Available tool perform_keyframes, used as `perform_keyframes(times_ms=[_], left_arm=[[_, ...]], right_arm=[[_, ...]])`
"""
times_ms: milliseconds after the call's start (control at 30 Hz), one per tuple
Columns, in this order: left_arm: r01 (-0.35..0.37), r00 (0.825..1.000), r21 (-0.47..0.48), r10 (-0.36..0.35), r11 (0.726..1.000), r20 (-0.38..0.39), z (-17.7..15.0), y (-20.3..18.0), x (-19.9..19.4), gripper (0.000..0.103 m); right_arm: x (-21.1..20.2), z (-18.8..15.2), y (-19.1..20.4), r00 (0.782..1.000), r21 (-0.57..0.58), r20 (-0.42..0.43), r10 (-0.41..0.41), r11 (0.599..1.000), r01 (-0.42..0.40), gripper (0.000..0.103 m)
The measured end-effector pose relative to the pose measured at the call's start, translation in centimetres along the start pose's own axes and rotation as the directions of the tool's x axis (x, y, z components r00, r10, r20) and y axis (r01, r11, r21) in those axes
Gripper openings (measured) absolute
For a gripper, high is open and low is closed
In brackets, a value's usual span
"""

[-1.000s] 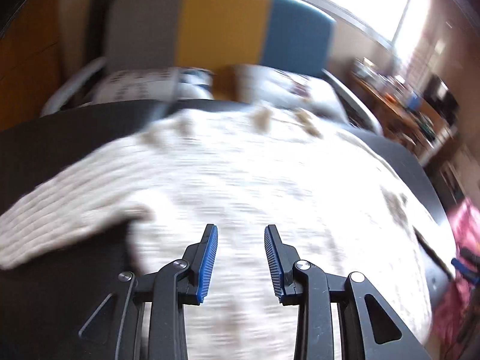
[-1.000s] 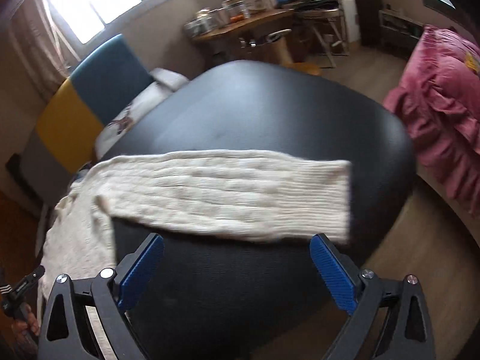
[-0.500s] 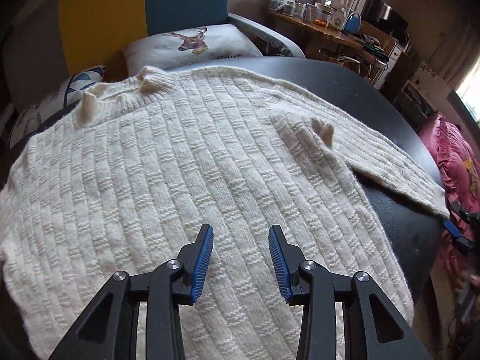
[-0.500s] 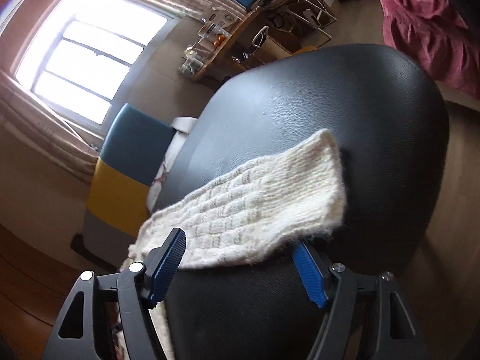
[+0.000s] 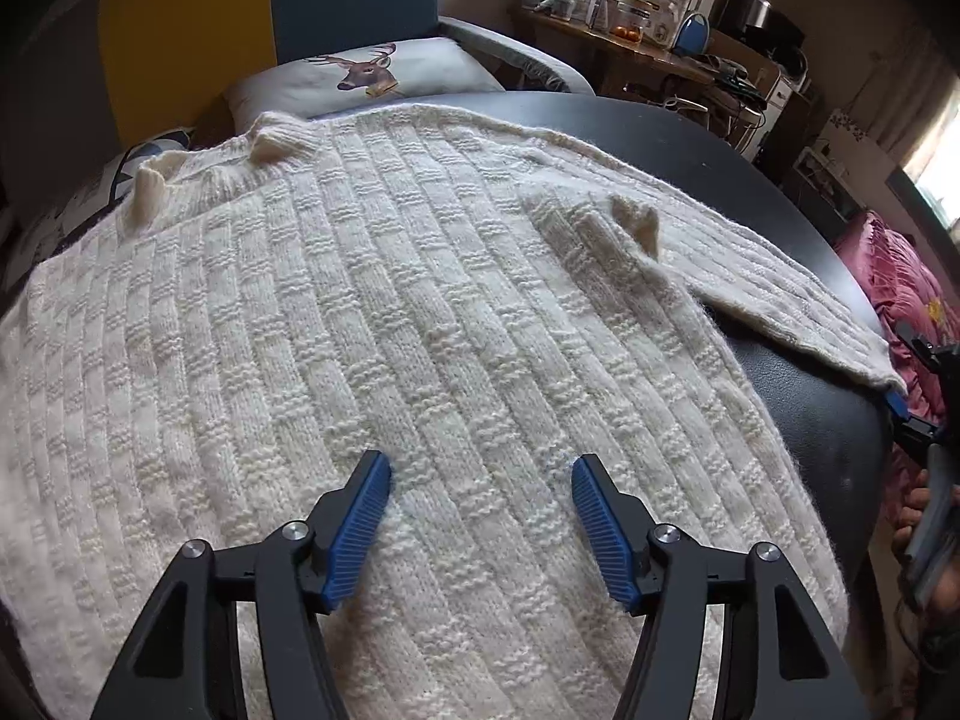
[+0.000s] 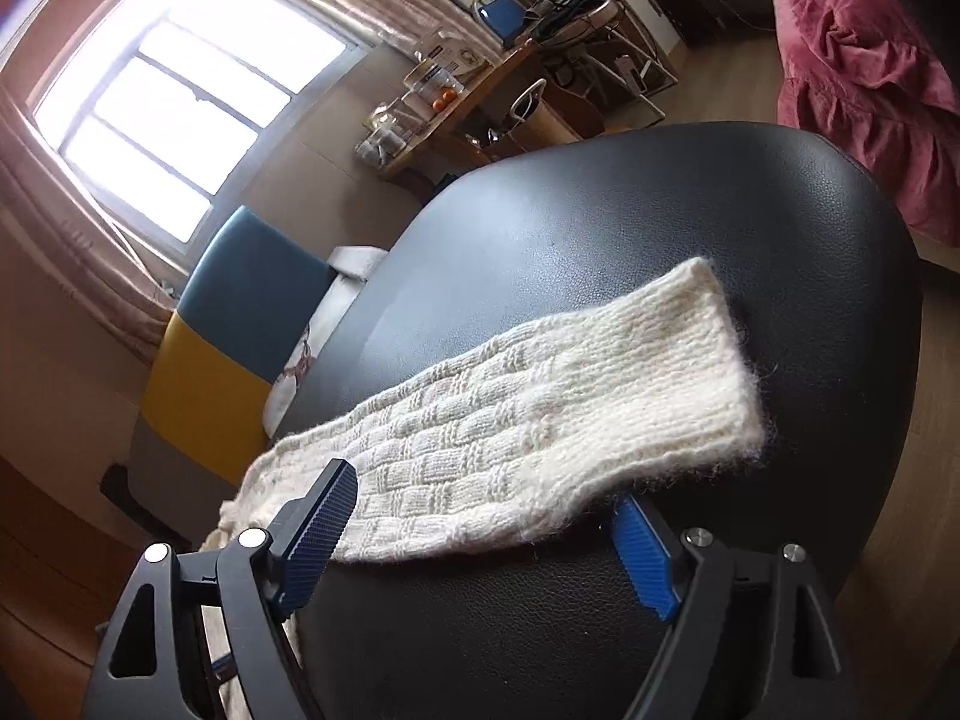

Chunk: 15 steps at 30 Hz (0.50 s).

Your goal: Fold clothes

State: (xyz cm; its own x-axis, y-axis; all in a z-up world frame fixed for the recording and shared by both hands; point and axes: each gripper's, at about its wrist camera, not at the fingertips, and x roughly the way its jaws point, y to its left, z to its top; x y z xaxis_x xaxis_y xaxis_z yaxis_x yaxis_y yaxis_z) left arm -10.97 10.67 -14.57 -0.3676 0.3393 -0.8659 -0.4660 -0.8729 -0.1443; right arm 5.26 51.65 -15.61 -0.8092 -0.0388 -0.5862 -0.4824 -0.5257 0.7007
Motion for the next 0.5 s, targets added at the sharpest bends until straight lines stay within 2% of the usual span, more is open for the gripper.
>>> perform_keyframes(times_ms=[33, 67, 100, 233, 300, 433, 500], left_arm=[[0.003, 1.0, -0.001, -0.003, 1.0, 0.001, 0.0, 0.0, 0.0, 0.065], [0.008, 1.0, -0.002, -0.008, 1.0, 0.001, 0.0, 0.1, 0.0, 0.065], [0.014, 1.0, -0.005, -0.014, 1.0, 0.0, 0.0, 0.2, -0.1, 0.066], [0.039, 0.999, -0.02, -0.039, 0.999, 0.008, 0.4, 0.4, -0.5, 0.066], [0.052, 0.999, -0.027, -0.052, 0.998, 0.013, 0.6, 0.5, -0.8, 0.065], [0.089, 0.993, -0.008, -0.088, 0.996, 0.077, 2.8, 0.2, -2.3, 0.062], [0.096, 0.988, 0.019, -0.097, 0.995, 0.123, 4.7, -0.2, -3.2, 0.062]], right_arm=[[0.1, 0.0, 0.1, 1.0, -0.004, -0.006, -0.005, 1.0, 0.005, 0.058], [0.2, 0.0, 0.1, 1.0, -0.005, -0.017, -0.011, 1.0, 0.011, 0.014], [0.9, 0.1, -0.2, 0.999, 0.006, -0.043, -0.026, 1.0, 0.026, 0.006], [1.6, 1.1, 1.3, 0.994, -0.107, -0.023, -0.111, 0.988, 0.108, 0.006], [0.8, 2.5, 3.1, 0.991, -0.193, 0.019, -0.132, 0.972, 0.133, 0.006], [-0.4, 5.2, 6.9, 0.978, -0.39, 0.087, -0.191, 0.897, 0.21, 0.006], [0.0, 5.9, 7.5, 0.969, -0.448, 0.085, -0.231, 0.86, 0.244, 0.006]])
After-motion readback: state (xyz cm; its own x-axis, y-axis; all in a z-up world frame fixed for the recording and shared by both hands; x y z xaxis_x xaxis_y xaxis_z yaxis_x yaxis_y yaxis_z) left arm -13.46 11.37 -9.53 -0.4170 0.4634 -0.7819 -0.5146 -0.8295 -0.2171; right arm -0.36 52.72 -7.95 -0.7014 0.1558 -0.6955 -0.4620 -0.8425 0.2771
